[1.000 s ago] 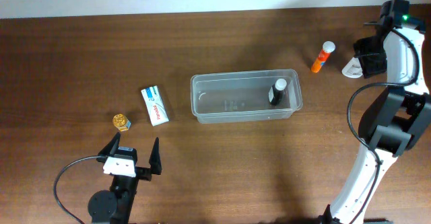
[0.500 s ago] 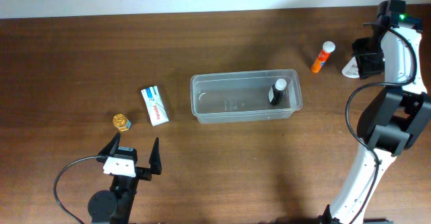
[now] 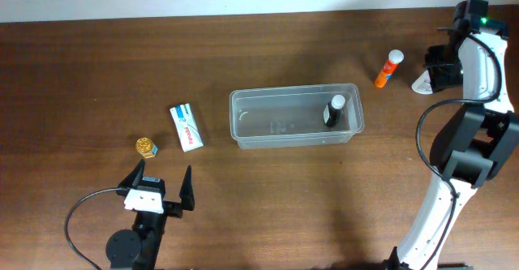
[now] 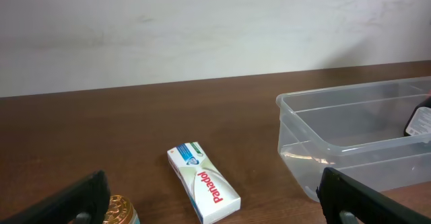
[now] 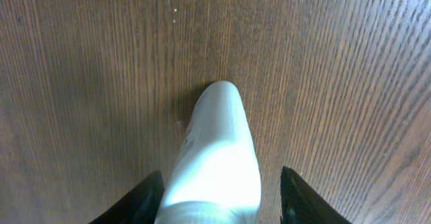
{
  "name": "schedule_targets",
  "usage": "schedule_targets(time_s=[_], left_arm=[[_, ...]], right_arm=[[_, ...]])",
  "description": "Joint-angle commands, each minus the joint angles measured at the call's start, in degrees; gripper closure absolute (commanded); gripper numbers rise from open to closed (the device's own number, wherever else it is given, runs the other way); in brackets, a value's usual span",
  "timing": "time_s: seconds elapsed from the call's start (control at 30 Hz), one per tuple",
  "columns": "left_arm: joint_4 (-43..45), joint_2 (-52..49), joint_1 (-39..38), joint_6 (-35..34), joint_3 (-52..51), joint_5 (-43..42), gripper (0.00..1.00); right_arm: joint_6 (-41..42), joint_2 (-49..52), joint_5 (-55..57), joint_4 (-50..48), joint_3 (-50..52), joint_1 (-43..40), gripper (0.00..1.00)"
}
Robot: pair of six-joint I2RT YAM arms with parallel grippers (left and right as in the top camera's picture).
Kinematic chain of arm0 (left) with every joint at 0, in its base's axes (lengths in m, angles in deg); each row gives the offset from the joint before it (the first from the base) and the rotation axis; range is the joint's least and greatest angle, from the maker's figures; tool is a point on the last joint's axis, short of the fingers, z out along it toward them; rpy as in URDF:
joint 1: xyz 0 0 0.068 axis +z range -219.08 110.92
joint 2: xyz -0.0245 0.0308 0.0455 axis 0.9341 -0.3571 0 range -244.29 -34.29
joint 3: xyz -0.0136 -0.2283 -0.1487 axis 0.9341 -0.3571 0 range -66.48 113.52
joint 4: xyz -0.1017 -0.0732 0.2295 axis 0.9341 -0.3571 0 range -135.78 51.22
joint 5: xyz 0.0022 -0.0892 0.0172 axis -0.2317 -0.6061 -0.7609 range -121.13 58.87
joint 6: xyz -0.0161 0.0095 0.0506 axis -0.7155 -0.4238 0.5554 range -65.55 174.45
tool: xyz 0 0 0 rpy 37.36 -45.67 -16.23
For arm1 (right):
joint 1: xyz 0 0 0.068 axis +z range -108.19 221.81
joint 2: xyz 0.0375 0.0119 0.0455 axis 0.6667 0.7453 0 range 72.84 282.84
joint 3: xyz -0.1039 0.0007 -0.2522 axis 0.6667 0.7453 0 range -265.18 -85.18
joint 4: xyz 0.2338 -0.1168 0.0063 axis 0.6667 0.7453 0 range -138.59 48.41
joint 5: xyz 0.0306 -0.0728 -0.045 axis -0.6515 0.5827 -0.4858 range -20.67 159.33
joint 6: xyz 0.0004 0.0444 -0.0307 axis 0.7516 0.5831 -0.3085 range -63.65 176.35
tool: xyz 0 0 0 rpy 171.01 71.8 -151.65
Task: Pack container
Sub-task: 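Close the right gripper on the spray bottle and lift it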
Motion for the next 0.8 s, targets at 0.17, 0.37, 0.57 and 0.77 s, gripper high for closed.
schedule_targets(time_s=[0.17, 0.37, 0.57, 0.77], left_arm=[[-0.4, 0.5, 0.4, 0.8, 0.0, -1.0, 0.01], [-0.4, 0.5, 0.4, 0.8, 0.0, -1.0, 0.01], [-0.4, 0.5, 0.4, 0.8, 0.0, -1.0, 0.01], [-0.4, 0.5, 0.4, 0.8, 0.0, -1.0, 0.01]], right_arm=[[0.5, 0.7, 1.4, 0.3, -0.2, 0.3, 0.58], [0.5, 0.7, 1.4, 0.3, -0.2, 0.3, 0.62], [0.5, 0.7, 1.4, 0.0, -0.2, 0.3, 0.70], [0.4, 0.7, 3.0, 0.1, -0.2, 0.3, 0.70]])
